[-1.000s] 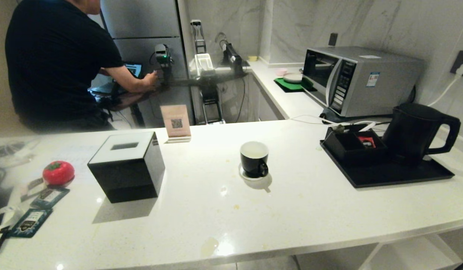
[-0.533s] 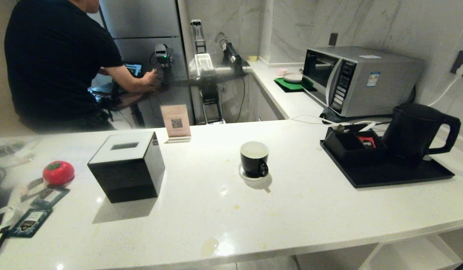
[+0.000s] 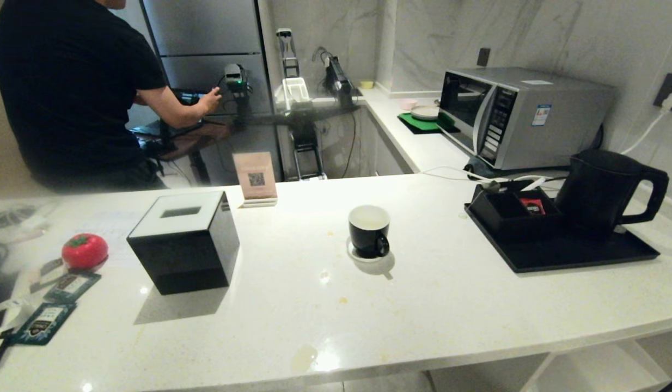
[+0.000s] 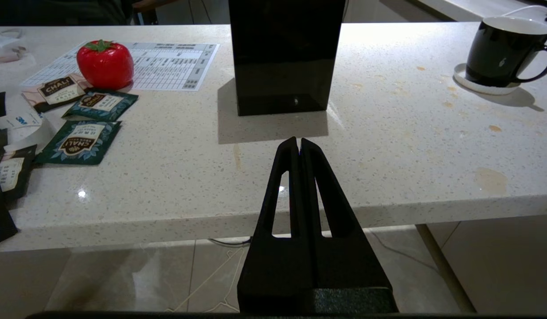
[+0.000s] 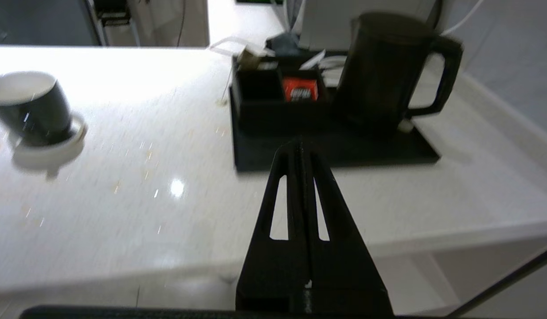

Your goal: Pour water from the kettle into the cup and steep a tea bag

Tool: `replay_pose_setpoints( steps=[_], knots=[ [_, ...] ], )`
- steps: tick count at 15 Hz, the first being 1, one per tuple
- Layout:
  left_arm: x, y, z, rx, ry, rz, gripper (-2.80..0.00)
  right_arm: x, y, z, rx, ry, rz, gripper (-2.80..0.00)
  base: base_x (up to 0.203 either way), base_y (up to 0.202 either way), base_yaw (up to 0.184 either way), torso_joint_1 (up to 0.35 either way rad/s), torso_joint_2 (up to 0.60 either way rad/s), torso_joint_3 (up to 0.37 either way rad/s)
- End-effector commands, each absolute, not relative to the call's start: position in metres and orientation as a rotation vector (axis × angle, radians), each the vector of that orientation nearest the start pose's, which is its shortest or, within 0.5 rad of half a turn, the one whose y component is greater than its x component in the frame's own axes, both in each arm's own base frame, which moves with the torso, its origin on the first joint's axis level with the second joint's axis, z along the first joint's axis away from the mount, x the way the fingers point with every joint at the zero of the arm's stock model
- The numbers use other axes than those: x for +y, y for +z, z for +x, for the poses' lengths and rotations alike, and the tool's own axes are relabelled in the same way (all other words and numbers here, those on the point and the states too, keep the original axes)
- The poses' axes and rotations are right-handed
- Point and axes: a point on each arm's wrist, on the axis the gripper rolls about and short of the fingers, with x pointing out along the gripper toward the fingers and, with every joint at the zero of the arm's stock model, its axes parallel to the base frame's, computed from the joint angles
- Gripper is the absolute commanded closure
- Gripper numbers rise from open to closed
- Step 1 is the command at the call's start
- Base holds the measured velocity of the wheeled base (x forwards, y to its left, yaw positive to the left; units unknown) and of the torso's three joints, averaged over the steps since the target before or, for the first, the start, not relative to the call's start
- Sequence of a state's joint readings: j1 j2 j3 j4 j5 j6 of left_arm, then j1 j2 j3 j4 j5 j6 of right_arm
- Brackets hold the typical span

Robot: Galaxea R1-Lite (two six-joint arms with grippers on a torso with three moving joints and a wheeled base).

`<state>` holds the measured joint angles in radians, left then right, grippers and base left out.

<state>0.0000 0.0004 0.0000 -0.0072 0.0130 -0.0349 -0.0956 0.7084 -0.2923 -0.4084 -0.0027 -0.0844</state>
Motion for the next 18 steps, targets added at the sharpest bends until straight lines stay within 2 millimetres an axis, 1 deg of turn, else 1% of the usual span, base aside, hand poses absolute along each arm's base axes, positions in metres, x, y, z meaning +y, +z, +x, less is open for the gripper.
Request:
replay_pose_setpoints(
  steps=[1,4,6,11,15,18],
  knots=[
    [0.000,0.076,-0.023,-0.006,0.014,-0.035,0.00,-0.012,0.200,0.092,0.071,-0.126,-0.080,0.00,0.000,0.000,0.000,0.000,0.00,0.000],
    [0.000,0.076,-0.023,-0.008,0.013,-0.035,0.00,-0.016,0.206,0.113,0.106,-0.140,-0.078,0.00,0.000,0.000,0.000,0.000,0.00,0.000],
    [0.000,0.076,-0.023,-0.007,0.013,-0.035,0.00,-0.020,0.213,0.132,0.130,-0.151,-0.073,0.00,0.000,0.000,0.000,0.000,0.00,0.000],
    [0.000,0.076,-0.023,-0.006,0.014,-0.035,0.00,-0.028,0.213,0.181,0.216,-0.125,-0.061,0.00,0.000,0.000,0.000,0.000,0.00,0.000],
    [0.000,0.076,-0.023,-0.006,0.012,-0.035,0.00,-0.030,0.206,0.205,0.261,-0.057,-0.044,0.00,0.000,0.000,0.000,0.000,0.00,0.000],
    [0.000,0.076,-0.023,-0.007,0.014,-0.035,0.00,-0.033,0.212,0.230,0.255,-0.018,-0.041,0.00,0.000,0.000,0.000,0.000,0.00,0.000]
  ],
)
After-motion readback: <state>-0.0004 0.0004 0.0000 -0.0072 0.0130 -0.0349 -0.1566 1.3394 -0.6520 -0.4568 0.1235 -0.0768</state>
